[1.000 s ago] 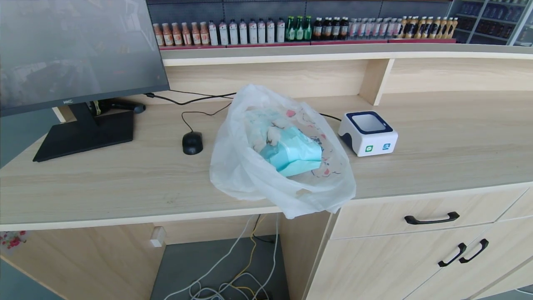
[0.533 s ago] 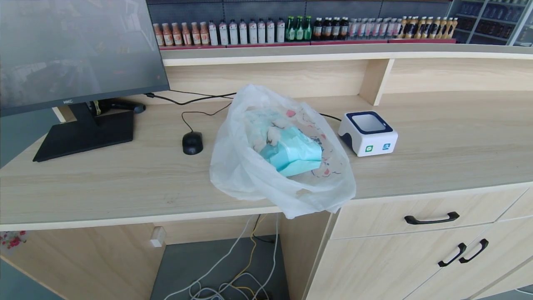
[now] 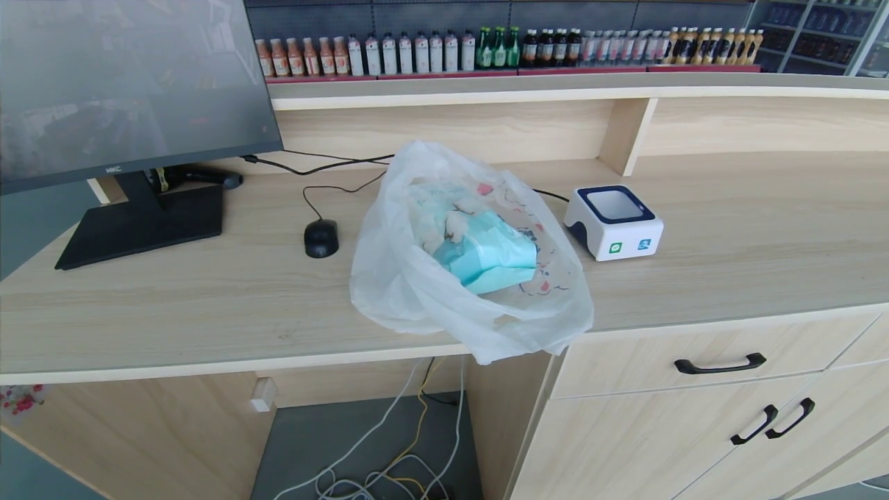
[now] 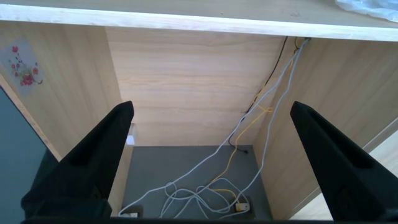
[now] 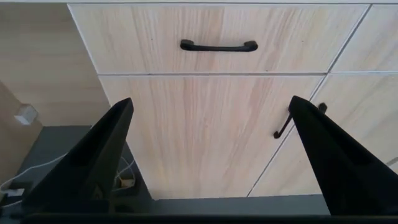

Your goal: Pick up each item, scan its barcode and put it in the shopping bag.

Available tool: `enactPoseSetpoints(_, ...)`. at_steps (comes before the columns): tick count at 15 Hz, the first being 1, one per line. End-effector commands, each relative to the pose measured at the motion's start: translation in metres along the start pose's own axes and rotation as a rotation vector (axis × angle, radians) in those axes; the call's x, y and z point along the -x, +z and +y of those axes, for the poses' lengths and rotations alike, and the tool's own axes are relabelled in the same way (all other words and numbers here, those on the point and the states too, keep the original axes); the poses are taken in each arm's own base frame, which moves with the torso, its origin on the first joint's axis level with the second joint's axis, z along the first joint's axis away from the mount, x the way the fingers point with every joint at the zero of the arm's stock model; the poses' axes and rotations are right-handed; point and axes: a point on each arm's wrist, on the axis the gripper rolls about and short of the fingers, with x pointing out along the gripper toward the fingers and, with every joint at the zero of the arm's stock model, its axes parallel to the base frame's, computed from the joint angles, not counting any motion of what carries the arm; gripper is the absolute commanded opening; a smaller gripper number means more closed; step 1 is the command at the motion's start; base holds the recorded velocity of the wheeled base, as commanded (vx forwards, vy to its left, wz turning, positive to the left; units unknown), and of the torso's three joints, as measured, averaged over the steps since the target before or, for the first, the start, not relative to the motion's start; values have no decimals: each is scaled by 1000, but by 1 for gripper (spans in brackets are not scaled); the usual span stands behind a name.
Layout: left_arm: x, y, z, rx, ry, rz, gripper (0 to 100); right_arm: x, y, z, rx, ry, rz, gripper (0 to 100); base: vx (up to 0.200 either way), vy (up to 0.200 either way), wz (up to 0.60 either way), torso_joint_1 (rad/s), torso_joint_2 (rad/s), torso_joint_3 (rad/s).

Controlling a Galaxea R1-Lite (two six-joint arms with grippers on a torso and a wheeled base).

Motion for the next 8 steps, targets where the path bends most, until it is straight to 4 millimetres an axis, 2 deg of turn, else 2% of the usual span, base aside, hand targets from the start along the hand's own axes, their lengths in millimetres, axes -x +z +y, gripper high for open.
enactPoseSetpoints(1,0,0,0,1,2,0,100,0,0,0,0,2,-1,100,0,0,0,0,0,0)
enactPoseSetpoints(3,0,0,0,0,0,0,100,1,-6,0,8,-24,68,100,0,0,0,0,0,0)
enactPoseSetpoints(8,0,0,0,0,0,0,100,6,-7,2,-53,-86,-21,100,0,0,0,0,0,0)
